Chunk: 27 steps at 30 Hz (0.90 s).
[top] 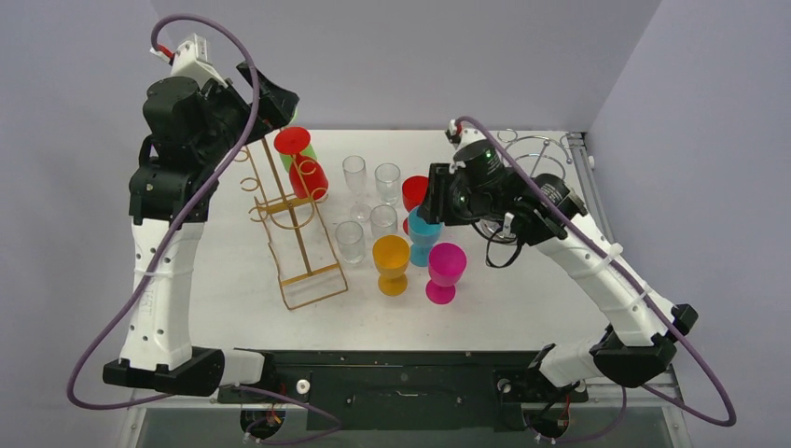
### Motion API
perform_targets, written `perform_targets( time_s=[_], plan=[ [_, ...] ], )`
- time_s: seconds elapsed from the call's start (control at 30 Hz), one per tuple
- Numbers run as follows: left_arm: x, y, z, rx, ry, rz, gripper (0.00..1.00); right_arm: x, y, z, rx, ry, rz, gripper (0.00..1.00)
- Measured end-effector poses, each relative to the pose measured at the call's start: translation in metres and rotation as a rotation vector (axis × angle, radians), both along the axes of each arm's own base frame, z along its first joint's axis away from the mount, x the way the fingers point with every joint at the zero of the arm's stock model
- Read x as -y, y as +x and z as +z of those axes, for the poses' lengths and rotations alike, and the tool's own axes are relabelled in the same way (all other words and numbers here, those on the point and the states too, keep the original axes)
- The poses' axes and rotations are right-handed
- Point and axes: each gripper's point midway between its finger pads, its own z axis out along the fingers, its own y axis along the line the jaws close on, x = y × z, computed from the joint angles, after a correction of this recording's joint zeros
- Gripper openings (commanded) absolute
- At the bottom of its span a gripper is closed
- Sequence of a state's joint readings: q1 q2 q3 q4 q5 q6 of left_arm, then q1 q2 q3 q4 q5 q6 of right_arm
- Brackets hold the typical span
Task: Take the wine glass off the wine glass rack
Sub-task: Pick up the wine glass from the wine rack.
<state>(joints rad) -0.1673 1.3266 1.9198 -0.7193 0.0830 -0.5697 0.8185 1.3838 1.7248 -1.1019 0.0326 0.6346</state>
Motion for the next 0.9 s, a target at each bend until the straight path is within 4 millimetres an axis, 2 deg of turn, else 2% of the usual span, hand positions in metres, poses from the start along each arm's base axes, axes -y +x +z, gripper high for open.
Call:
perform_targets(
  time_s=[0.2, 0.27, 0.37, 0.43, 0.6, 0.77, 0.9],
  plan=[
    [-0.015, 0.003, -0.022, -0.071, 0.061, 0.069, 0.96, -0.038, 0.044, 0.073, 0.12, 0.267, 0.0, 0.43],
    [-0.025, 0.003, -0.029, -0.097, 0.098, 0.112, 0.96, -0.058, 0.059, 0.092, 0.148, 0.339, 0.019, 0.45],
    [-0.042, 0.001, -0.034, -0.117, 0.14, 0.179, 0.96, -0.087, 0.077, 0.106, 0.166, 0.418, 0.056, 0.47],
    [-0.052, 0.0, -0.037, -0.132, 0.158, 0.217, 0.97, -0.107, 0.093, 0.106, 0.166, 0.464, 0.077, 0.48],
    [-0.067, -0.006, -0.043, -0.159, 0.2, 0.272, 0.97, -0.15, 0.127, 0.09, 0.129, 0.542, 0.103, 0.48],
    [-0.093, -0.015, -0.048, -0.183, 0.234, 0.36, 0.98, -0.18, 0.152, 0.076, 0.102, 0.622, 0.105, 0.48],
    [-0.109, -0.025, -0.055, -0.201, 0.235, 0.406, 0.98, -0.202, 0.169, 0.078, 0.102, 0.709, 0.106, 0.47]
  ],
)
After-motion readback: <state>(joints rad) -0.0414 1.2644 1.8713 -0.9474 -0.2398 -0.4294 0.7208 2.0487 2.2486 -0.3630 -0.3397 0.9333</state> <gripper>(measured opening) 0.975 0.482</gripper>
